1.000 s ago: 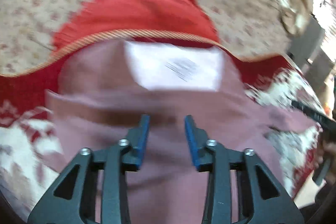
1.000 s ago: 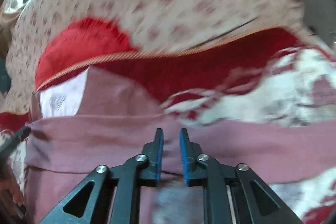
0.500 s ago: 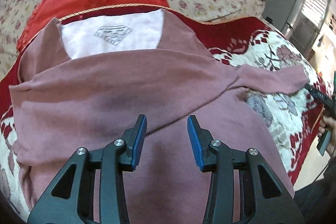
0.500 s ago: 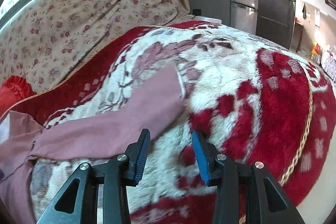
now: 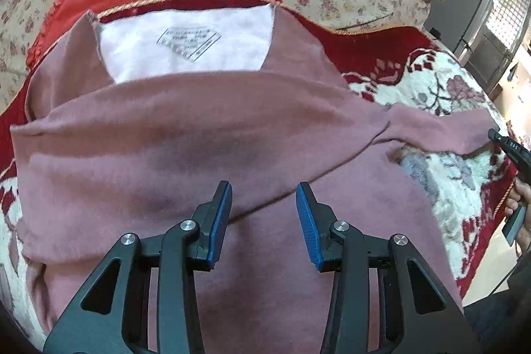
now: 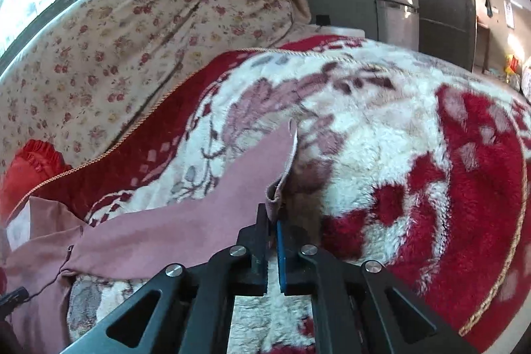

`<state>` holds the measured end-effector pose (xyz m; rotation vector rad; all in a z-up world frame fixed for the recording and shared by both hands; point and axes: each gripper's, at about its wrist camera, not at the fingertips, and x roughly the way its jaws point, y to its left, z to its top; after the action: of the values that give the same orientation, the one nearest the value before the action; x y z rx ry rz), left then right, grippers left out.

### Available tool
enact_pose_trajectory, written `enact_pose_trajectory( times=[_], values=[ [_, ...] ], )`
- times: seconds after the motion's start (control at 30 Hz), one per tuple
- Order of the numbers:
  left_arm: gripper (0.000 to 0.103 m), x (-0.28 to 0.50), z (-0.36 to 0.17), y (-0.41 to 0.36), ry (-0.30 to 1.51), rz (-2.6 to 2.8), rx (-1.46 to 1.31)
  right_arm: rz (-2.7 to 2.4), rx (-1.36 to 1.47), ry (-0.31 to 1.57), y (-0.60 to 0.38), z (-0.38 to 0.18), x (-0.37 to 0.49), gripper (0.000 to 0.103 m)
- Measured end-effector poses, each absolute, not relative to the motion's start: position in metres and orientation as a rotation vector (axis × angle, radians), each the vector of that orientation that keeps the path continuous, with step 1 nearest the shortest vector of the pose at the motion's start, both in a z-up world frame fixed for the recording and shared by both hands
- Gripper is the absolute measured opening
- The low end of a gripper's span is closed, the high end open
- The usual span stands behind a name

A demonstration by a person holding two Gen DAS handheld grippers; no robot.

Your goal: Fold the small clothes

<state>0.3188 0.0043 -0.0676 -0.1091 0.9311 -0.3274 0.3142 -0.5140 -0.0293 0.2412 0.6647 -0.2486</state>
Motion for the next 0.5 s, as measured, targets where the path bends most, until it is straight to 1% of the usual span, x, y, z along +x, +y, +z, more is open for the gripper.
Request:
enact_pose_trajectory(
  times=[0.13, 0.17, 0.2, 0.23, 0.33, 0.37, 0.4, 0.5],
  values=[
    [0.04, 0.333, -0.044, 0.0, 0.911, -0.438, -0.21, -0.141, 0.23, 0.62, -0.479, -0.014, 0.314, 0.003],
    [0.042, 0.337, -0.039, -0.002, 0.907, -0.455, -0.232, -0.085, 0.221, 0.608, -0.462, -0.01, 0.316, 0.003],
    [0.052, 0.34, -0.035, -0.003, 0.906, -0.472, -0.249, -0.04, 0.207, 0.599, -0.446, -0.007, 0.318, 0.003],
    [0.055, 0.345, -0.033, -0.006, 0.911, -0.501, -0.283, 0.022, 0.185, 0.59, -0.422, -0.004, 0.321, 0.003],
    [0.056, 0.347, -0.031, -0.012, 0.908, -0.56, -0.325, 0.176, 0.114, 0.581, -0.357, -0.003, 0.327, 0.003],
    [0.06, 0.346, -0.032, -0.013, 0.91, -0.572, -0.317, 0.23, 0.087, 0.581, -0.335, -0.005, 0.328, 0.003],
    [0.061, 0.345, -0.036, -0.014, 0.921, -0.578, -0.31, 0.282, 0.061, 0.583, -0.314, -0.007, 0.329, 0.003],
    [0.061, 0.347, -0.053, -0.004, 0.981, -0.552, -0.35, 0.441, -0.018, 0.612, -0.256, -0.022, 0.33, 0.003]
  ],
)
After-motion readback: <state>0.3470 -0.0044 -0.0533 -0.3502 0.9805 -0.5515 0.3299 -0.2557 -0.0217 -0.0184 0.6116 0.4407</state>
